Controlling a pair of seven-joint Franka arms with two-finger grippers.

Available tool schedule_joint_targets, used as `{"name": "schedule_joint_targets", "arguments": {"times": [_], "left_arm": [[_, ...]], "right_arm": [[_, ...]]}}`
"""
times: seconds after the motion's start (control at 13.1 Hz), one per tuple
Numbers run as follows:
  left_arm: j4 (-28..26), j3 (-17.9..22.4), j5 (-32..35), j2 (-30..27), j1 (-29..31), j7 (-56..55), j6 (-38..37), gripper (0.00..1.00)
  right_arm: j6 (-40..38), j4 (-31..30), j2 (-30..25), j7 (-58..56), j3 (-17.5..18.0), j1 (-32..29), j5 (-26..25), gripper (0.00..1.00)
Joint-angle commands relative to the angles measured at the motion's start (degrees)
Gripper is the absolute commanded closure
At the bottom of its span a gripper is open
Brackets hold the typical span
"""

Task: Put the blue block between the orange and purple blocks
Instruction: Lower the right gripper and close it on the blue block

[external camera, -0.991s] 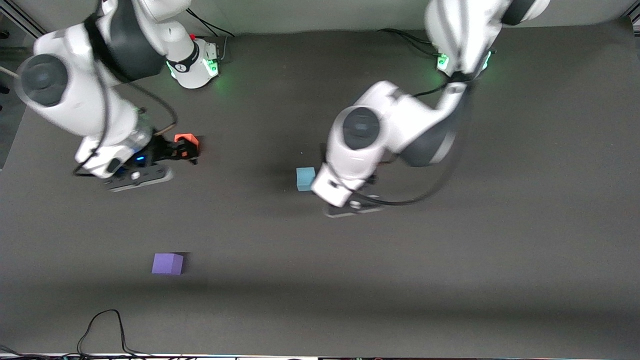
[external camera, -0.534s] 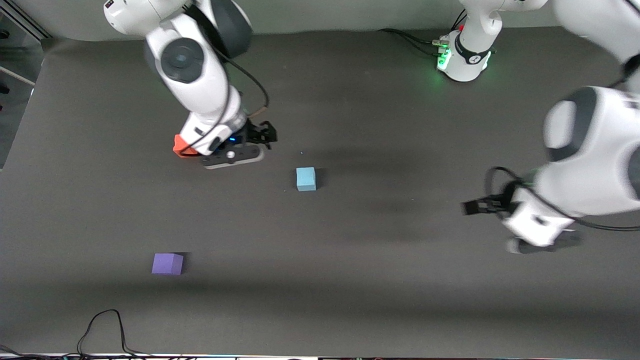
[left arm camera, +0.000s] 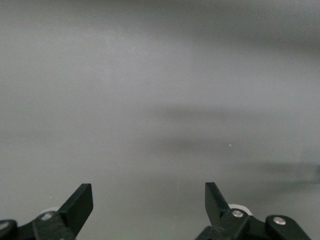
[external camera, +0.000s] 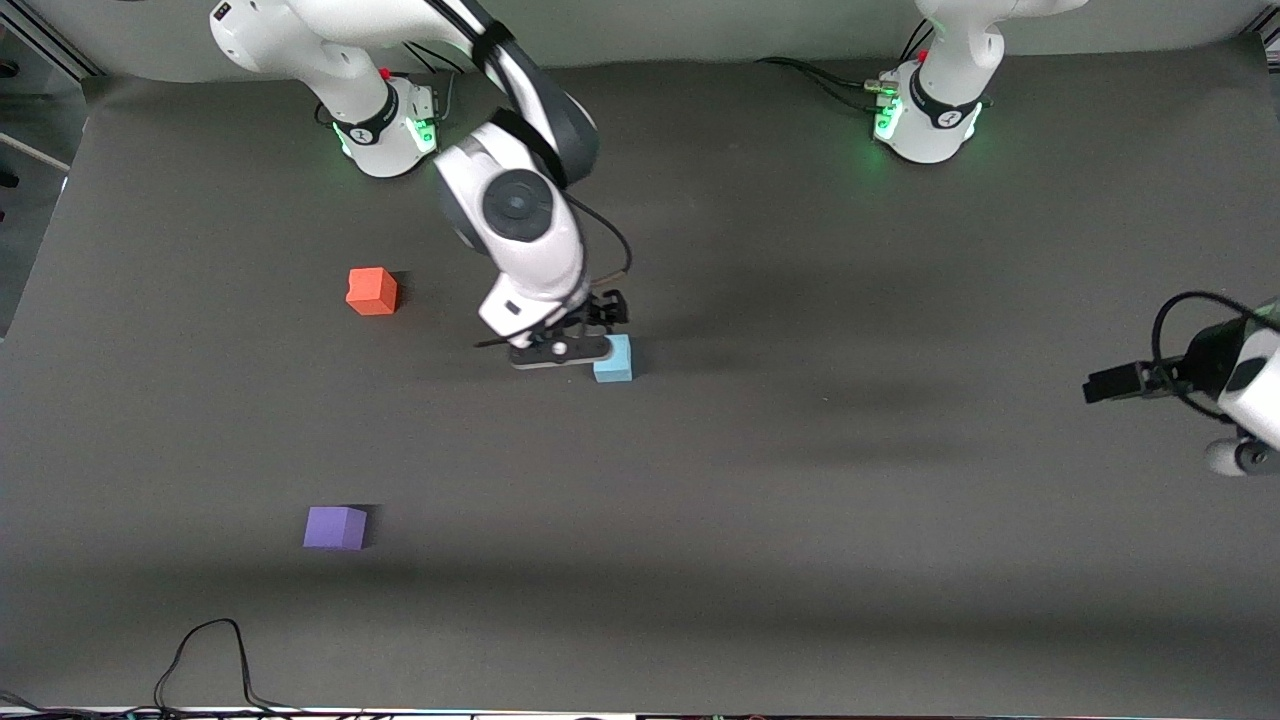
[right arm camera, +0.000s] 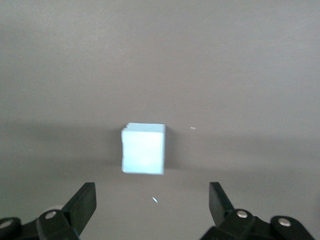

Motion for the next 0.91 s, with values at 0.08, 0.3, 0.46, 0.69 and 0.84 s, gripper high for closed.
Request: {"name": "schedule_joint_targets", "arguments": {"times": [0.08,0.3,0.46,0.69,0.84], "left_arm": [[-17.0,-0.5,1.6,-13.1,-0.4,0.8,7.2,0.0],[-17.7,-0.7,1.6,-14.1,-0.6,2.5,6.9,0.0],[-17.6,-0.8,1.8,-14.1,-0.7,2.9,6.7,0.0],[-17.2,-0.8,1.8,-14.1,-0.7,5.4,6.6,0.0],[-17.2,-1.0,1.8,-13.8,-0.9,4.7,6.4,0.0]], "right_arm": [[11.2,-3.7,5.4,3.6,-0.9,3.9,0.5,0.0],[13.7,-3.8,7.6,3.5,-1.0,3.9,0.4,0.0],[13.8,-3.8,8.1,3.4,-1.2,3.9,-0.1,0.0],[15.2,-4.1,9.4,3.4,-1.3,3.7,-0.3,0.0],[16.6,-4.3,10.3,3.5,-1.3,3.7,-0.3,0.0]]}}
